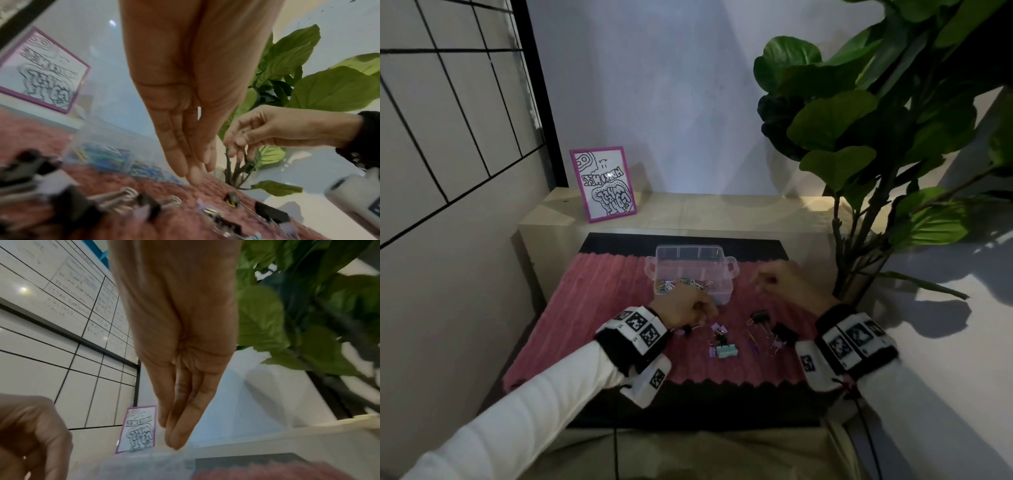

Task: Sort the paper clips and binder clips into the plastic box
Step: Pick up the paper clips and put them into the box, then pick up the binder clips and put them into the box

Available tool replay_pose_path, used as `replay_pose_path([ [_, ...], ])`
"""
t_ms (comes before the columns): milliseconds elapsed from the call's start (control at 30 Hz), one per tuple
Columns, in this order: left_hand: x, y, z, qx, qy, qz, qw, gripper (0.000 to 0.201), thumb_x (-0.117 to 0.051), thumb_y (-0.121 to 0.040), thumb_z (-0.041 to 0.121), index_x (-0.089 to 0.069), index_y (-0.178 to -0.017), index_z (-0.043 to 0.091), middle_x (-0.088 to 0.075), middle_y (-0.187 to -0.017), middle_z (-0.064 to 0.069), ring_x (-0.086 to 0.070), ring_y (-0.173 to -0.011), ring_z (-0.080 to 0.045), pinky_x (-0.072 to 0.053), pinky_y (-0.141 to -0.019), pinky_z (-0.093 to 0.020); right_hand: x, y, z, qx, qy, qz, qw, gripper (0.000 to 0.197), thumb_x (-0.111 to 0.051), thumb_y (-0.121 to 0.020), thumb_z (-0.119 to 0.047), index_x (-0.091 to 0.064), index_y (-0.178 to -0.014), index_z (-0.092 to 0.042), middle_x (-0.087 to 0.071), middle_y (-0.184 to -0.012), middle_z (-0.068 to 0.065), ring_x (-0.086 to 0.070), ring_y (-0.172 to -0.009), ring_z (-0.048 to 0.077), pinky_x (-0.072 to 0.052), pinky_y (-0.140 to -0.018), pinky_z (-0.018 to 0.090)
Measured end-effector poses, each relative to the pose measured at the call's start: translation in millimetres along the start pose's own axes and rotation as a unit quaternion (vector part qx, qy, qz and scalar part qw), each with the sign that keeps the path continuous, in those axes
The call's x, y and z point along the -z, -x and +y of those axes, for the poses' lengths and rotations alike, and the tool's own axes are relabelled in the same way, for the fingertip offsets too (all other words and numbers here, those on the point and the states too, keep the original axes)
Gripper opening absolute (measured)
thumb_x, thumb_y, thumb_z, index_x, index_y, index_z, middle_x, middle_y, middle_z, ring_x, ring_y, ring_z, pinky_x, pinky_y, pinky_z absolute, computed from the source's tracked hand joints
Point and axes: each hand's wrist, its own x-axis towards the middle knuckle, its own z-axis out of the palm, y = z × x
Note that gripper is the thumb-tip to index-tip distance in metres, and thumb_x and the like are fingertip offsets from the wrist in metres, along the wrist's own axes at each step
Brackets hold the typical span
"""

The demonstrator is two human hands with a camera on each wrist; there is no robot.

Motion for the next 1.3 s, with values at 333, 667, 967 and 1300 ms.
replay_pose_path([
  [333,-40.9,-60.3,46.2,0.025,-0.124,-0.029,0.991,0.046,-0.065,-0.08,0.027,-0.052,-0.112,-0.005,-0.059,-0.117,-0.021,-0.056,-0.107,-0.033,-0.044,-0.087,-0.038,-32.8,55.8,31.4,-0.065,0.025,0.027,0.997,0.009,-0.06,-0.08,-0.002,-0.068,-0.083,-0.004,-0.062,-0.074,-0.004,-0.058,-0.076,0.015,-0.034,-0.065,0.019],
  [667,-44.1,-78.1,47.9,0.091,-0.15,-0.045,0.983,0.037,-0.064,-0.081,0.019,-0.06,-0.109,-0.004,-0.064,-0.106,-0.018,-0.061,-0.098,-0.028,-0.047,-0.082,-0.034,-36.2,16.8,32.4,-0.042,0.067,-0.072,0.994,0.027,-0.063,-0.081,-0.008,-0.063,-0.108,-0.006,-0.063,-0.11,0.008,-0.058,-0.103,0.02,-0.039,-0.079,0.023],
  [967,-5.7,-23.5,24.7,0.031,-0.016,-0.032,0.999,0.017,-0.066,-0.079,0.011,-0.069,-0.093,0.002,-0.071,-0.087,-0.012,-0.062,-0.07,-0.008,-0.043,-0.061,-0.01,-38.0,59.2,20.1,0.064,0.09,-0.093,0.989,0.02,-0.056,-0.084,-0.008,-0.064,-0.103,-0.008,-0.063,-0.107,0.007,-0.057,-0.096,0.017,-0.037,-0.079,0.019],
  [1300,25.3,58.0,-23.1,0.085,0.279,0.048,0.955,0.021,-0.056,-0.085,0.001,-0.062,-0.101,0.013,-0.059,-0.072,0.005,-0.058,-0.055,0.001,-0.05,-0.053,-0.011,-44.6,58.8,10.9,0.03,-0.016,-0.092,0.995,0.018,-0.053,-0.073,0.01,-0.064,-0.078,-0.003,-0.063,-0.073,0.005,-0.059,-0.066,0.01,-0.044,-0.06,0.019],
])
